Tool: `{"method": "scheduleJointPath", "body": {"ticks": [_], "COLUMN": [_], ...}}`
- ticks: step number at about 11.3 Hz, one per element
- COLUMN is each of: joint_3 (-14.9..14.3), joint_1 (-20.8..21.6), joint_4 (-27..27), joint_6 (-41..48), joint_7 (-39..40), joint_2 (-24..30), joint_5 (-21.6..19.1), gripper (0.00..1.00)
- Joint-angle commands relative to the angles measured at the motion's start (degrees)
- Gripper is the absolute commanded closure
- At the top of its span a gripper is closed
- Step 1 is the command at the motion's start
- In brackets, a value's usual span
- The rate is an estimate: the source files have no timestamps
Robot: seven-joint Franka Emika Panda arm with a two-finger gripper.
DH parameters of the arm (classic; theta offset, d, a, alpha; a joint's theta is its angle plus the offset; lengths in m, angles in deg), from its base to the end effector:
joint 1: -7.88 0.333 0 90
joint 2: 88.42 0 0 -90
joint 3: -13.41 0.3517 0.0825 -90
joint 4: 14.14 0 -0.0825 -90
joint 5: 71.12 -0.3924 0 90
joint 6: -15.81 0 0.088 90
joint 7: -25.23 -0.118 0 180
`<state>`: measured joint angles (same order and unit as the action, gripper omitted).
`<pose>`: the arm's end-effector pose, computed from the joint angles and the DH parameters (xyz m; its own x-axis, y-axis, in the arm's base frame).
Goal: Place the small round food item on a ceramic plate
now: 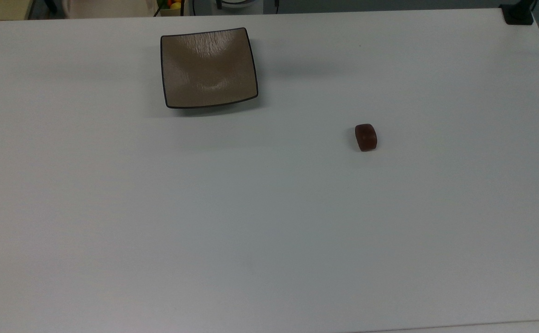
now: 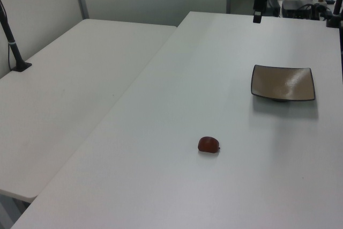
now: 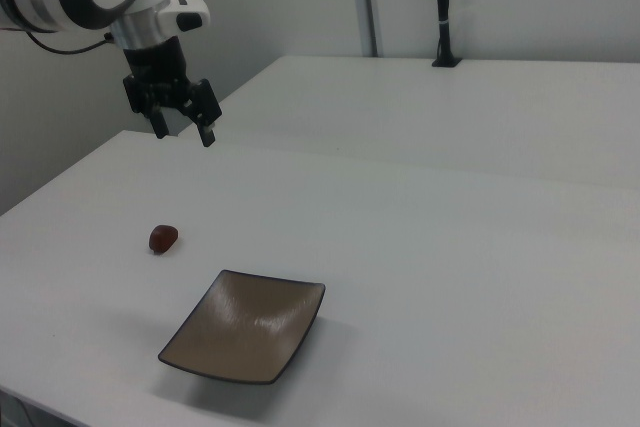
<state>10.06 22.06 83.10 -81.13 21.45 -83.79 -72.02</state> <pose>0.5365 0.1030 0.6437 0.9900 0.1202 0.0738 0.1223 -0.9922 -0.0253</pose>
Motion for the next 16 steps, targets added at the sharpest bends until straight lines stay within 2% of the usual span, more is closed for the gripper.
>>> {"method": "scheduleJointPath", "body": {"ticks": [1,8,13,16], "joint_3": [0.8,0.8,0.8,0.89], "joint_1": [-0.12,-0.03,4.0,6.82], "joint_4": [-0.57,-0.48,-0.83,-2.57], "joint_6": [-0.7,-0.7,-4.56,-7.53], "joint_7": [0.61,0.52,-3.69,-7.72], "joint_2": [-0.59,-0.76,-4.36,-9.18], "joint_5": [0.64,0.03,-0.32,0.03], "gripper": [0.0,0.0,0.0,0.0]}}
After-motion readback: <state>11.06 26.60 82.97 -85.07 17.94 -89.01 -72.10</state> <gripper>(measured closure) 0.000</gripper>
